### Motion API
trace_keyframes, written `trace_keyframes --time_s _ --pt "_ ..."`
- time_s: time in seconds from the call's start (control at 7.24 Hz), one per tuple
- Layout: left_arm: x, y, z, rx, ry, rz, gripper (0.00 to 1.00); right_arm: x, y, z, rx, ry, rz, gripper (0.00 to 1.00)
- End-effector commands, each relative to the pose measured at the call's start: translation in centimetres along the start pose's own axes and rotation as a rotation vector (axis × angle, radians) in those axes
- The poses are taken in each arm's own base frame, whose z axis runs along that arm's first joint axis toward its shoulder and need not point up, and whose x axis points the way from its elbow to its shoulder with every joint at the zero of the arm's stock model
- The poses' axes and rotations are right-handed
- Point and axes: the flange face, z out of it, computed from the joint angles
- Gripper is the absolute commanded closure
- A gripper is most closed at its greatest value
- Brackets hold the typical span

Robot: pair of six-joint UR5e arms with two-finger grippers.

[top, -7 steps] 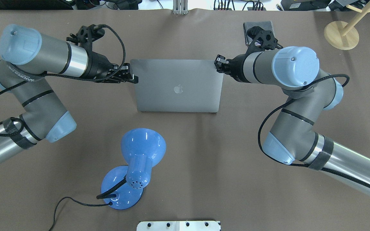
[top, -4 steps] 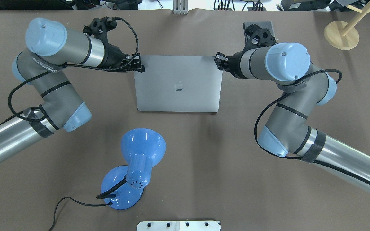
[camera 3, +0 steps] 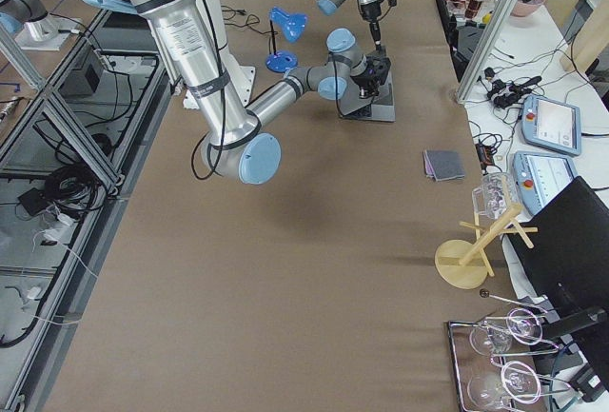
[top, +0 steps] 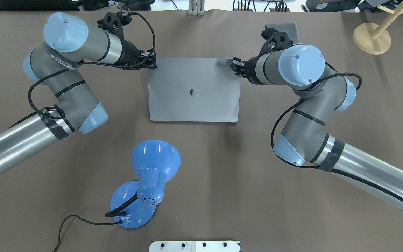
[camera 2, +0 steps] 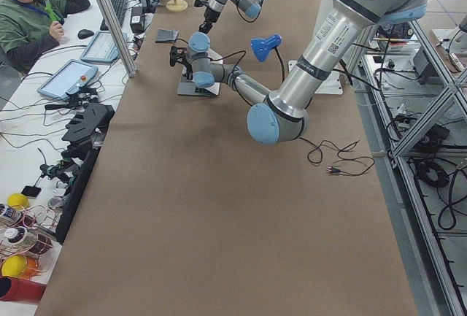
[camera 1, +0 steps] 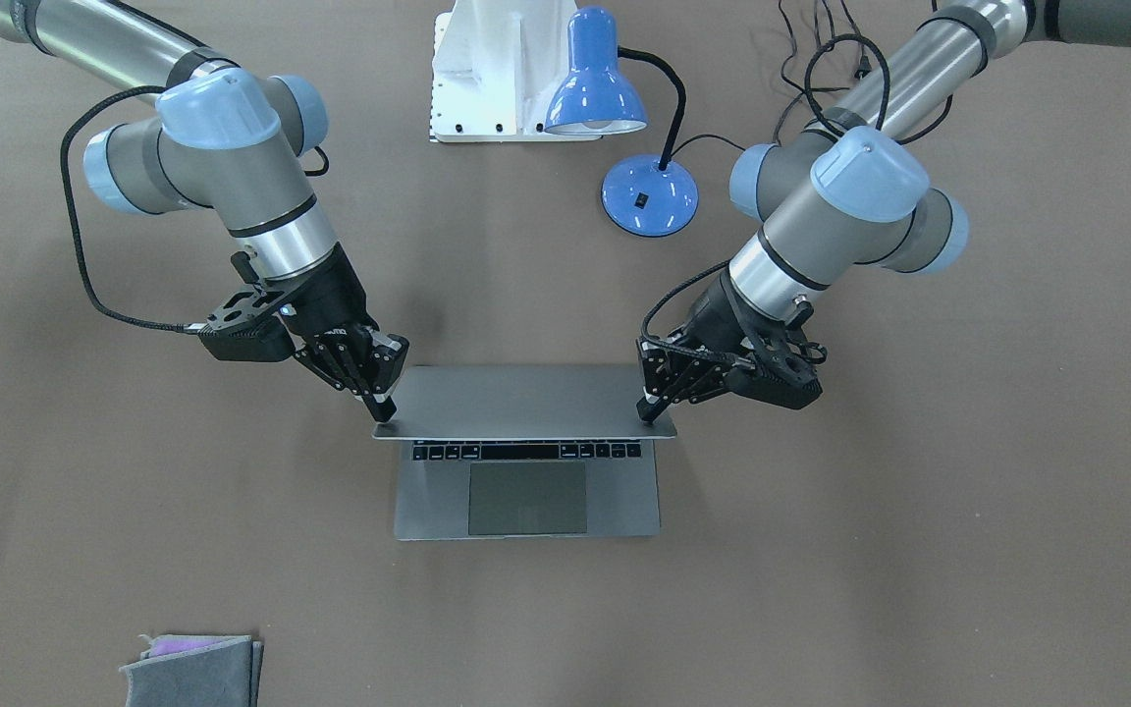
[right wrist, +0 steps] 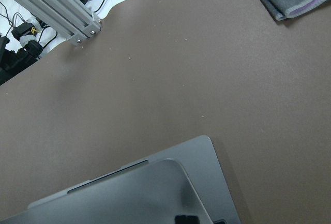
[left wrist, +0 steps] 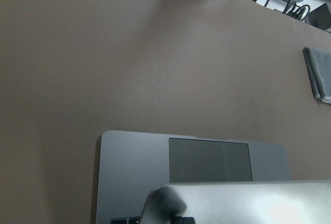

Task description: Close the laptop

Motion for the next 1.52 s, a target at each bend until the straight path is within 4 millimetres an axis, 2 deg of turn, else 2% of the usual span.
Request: trace_keyframes --time_s 0.0,0.14,0.28,0.55,0.83,0.97,1.11,1.24,1.38 --pt "-0.9 -0.8 2.8 0.031 -0.061 0.019 1.00 -0.3 -0.4 3.5 0.007 0.056 0.011 1.00" --pt "-1.7 -0.2 4.5 0.043 -0.097 0.028 1.00 0.7 -0.6 6.1 0.007 0.107 0.013 1.00" --pt "-1.7 0.1 5.4 0.055 -0.113 0.030 1.00 0.5 -0.7 7.3 0.008 0.126 0.015 1.00" --pt "-2.0 1.8 7.1 0.060 -0.137 0.038 1.00 0.6 -0.1 7.6 0.005 0.131 0.009 1.00" --pt "-1.3 1.8 6.4 0.063 -0.120 0.043 1.00 0.0 0.0 7.1 0.003 0.115 0.008 1.00" --pt "-0.2 1.7 5.2 0.066 -0.093 0.050 1.00 0.0 -0.4 6.2 -0.009 0.103 -0.001 1.00" --pt "0.9 1.8 4.1 0.056 -0.104 0.044 1.00 0.5 -1.9 4.6 -0.060 0.093 -0.017 1.00" --pt "2.5 1.7 2.0 -0.011 -0.141 0.016 0.96 3.3 -4.7 2.5 -0.164 0.088 -0.029 1.00" --pt "3.0 0.9 -1.6 -0.082 -0.153 0.006 0.45 8.0 -7.8 0.8 -0.151 0.122 -0.065 0.01"
